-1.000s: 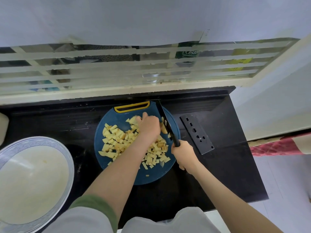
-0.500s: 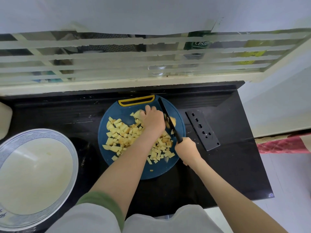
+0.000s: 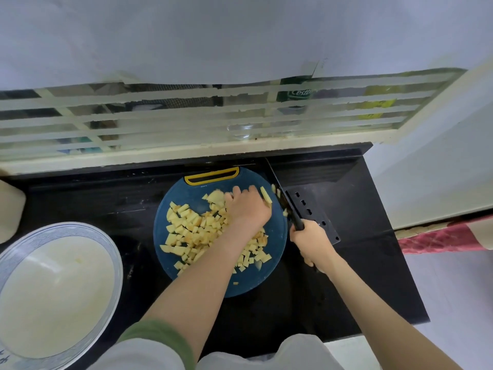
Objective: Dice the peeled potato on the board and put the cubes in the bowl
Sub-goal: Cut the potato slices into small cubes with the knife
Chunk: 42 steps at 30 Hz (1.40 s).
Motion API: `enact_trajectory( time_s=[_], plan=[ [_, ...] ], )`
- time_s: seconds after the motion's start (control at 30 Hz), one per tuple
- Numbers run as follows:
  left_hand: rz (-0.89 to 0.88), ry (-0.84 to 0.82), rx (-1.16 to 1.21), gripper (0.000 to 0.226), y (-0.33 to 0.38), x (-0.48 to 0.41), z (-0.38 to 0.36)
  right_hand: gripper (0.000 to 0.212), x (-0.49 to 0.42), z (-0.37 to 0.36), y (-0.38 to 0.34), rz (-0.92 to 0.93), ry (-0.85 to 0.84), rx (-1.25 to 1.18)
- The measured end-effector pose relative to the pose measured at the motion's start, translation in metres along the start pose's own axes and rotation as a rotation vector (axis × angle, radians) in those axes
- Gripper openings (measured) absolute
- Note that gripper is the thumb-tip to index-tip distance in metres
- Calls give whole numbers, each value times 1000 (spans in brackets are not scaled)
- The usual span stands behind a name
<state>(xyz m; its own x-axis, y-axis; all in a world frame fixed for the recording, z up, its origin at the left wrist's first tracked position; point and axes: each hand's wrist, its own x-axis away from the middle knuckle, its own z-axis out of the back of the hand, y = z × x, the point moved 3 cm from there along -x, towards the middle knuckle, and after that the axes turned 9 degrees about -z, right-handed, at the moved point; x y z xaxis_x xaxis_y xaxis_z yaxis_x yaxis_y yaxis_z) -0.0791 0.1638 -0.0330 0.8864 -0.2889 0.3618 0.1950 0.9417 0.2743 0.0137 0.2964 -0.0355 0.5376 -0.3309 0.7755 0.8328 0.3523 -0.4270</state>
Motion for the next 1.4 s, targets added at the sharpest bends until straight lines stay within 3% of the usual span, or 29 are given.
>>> enact_trajectory(
  time_s=[0.23, 0.5, 0.63, 0.83, 0.97, 1.03, 1.1, 1.2, 1.3, 1.4],
  plan=[
    [-81, -97, -24, 80, 5, -12, -15, 13, -3, 10, 12, -11, -49, -31],
    [-191, -86, -83, 85, 1, -22, -19, 15, -9, 8, 15, -42, -70, -64],
    [-247, -98, -128, 74, 2, -28, -19, 13, -12, 8, 14, -41, -73, -66],
    [-475, -105, -177, 32, 5, -24, -15, 13, -15, 9, 14, -28, -57, -46],
    [-599, -80, -193, 42, -4, -26, -7, 14, -15, 7, 14, -24, -51, -45],
    [-576, -59, -112, 41, -8, -25, -5, 15, -15, 5, 15, -23, -45, -46],
    [-441, -22, 10, 35, -11, -23, -5, 15, -14, 2, 18, -18, -44, -38],
    [-274, 19, -44, 50, -12, -20, -11, 16, -10, -2, 20, -19, -35, -43],
    [-287, 19, -137, 66, -3, -17, -20, 15, -6, -4, 18, -15, -42, -50],
    [-306, 64, -130, 62, 3, -18, -23, 16, -4, -5, 14, -8, -37, -70]
  ],
)
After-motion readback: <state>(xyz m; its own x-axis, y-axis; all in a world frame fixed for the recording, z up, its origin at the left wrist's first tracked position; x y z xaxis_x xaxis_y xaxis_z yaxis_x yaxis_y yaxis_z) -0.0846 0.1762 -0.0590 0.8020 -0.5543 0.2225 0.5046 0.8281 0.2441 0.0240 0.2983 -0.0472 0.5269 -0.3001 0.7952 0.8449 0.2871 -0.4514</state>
